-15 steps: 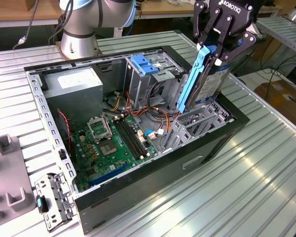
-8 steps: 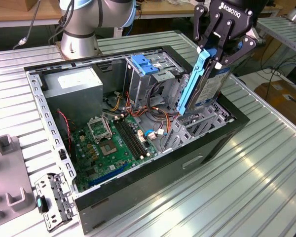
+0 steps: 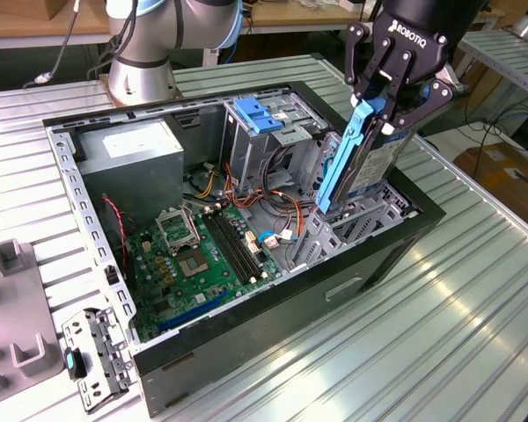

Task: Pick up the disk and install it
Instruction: 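Insert the disk into the insertion slot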

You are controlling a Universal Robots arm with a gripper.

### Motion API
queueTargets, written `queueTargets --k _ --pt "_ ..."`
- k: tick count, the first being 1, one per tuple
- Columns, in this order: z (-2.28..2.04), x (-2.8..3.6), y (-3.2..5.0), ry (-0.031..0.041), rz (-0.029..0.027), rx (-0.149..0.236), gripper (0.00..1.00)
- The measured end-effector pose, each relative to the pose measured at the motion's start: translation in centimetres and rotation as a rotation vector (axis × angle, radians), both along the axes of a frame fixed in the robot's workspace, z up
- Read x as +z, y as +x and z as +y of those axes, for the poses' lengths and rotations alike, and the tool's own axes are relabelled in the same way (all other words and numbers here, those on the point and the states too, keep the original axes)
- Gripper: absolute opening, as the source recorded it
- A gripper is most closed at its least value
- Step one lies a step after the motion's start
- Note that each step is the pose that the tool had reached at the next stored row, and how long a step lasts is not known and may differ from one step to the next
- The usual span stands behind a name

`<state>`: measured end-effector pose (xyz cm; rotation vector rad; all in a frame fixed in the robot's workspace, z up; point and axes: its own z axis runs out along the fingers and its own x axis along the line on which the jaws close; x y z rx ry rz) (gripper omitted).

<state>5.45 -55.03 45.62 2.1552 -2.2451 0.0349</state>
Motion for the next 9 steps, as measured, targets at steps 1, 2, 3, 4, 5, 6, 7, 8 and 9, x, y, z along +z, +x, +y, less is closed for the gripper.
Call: queueTargets --k 1,2,3,4,5,6,7,8,9 --pt "-0.01 -0.06 0.01 0.0 0.0 0.0 0.37" --pt "-0.03 -0.16 0.02 -0.0001 0.0001 -0.001 0.37" --pt "-0.05 -0.34 0.05 -0.0001 0.0 -0.002 0.37" --pt "-0.07 -0.46 0.06 0.0 0.0 -0.003 0.37" --pt "-0.11 -0.6 0.08 0.0 0.0 -0.004 0.37" --pt "-0.13 -0.68 0.1 0.0 0.0 -0.005 0.37" --pt "-0.16 -0.74 0.11 -0.0002 0.0 -0.006 0.37" --pt "-0.17 -0.78 0.12 -0.0003 0.0001 -0.006 0.37" --pt "-0.19 -0.81 0.13 -0.0002 0.0001 -0.007 0.37"
